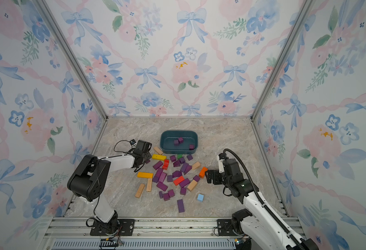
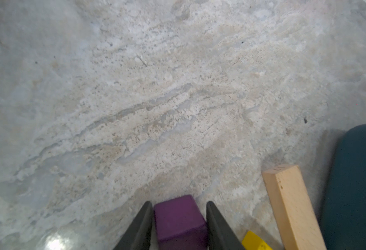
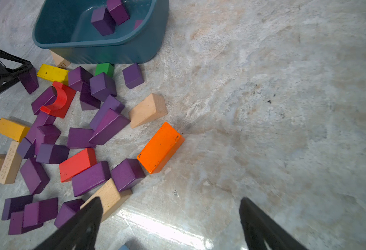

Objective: Pick purple bricks into the storage bin
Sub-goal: Pick up the building block from the center of the board.

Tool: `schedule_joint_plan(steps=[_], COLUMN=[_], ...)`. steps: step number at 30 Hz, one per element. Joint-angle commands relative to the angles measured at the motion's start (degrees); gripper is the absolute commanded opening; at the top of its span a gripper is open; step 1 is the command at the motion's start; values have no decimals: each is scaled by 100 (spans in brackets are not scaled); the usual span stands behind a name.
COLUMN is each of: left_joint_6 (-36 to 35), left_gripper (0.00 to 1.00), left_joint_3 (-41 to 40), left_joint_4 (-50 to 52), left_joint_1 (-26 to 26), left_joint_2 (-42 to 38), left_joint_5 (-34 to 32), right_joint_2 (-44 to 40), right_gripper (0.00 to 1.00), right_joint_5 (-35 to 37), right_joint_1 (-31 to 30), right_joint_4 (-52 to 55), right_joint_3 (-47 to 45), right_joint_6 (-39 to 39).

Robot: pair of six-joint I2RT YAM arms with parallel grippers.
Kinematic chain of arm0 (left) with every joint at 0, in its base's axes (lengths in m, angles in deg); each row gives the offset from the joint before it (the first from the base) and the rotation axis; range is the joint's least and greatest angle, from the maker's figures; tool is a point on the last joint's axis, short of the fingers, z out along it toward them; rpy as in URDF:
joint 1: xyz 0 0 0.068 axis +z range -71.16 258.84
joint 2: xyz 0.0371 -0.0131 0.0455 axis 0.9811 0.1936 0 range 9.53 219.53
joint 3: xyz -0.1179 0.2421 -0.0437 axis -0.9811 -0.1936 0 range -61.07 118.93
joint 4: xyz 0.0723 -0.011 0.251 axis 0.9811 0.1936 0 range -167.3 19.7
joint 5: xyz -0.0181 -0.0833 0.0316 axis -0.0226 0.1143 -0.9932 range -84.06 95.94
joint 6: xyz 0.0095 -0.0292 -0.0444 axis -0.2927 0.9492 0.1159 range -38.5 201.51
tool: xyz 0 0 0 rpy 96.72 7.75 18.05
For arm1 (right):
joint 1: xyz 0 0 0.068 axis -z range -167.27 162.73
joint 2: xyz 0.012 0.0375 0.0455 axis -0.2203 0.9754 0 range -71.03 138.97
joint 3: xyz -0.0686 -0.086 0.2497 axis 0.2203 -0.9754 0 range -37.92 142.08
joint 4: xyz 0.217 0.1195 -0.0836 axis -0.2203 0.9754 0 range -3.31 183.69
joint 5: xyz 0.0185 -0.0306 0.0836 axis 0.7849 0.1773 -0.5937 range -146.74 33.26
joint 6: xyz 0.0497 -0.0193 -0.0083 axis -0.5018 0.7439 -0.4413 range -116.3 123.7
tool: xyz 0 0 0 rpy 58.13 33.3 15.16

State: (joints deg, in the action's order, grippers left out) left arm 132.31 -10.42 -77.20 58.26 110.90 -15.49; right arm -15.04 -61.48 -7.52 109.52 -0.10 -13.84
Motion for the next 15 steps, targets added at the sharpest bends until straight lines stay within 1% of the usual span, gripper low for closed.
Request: schedule_joint_plan(steps=[1, 3, 7, 11, 15], left_joint_6=[-281, -323, -485, -682, -854], left_gripper=[37, 33, 29, 27, 27], left_joint_3=[101, 137, 206, 230, 250], left_joint_4=[247, 254, 253, 254, 254], left_joint_1=[46, 54, 54, 38, -30], left_joint_2=[256, 321, 348, 201, -100], left_joint_5=[-106, -113, -93, -138, -243], right_joint_2=[94, 97, 73, 59, 40], right_gripper=[97, 97, 97, 97, 97], right_joint_5=[-1, -43, -354, -753, -1270], right_joint_1=[107, 139, 153, 192, 270], right_joint_4=[-42, -51, -240, -468, -788], right_joint_3=[-73, -81, -158, -213, -310], right_joint_6=[-82, -98, -62, -103, -200])
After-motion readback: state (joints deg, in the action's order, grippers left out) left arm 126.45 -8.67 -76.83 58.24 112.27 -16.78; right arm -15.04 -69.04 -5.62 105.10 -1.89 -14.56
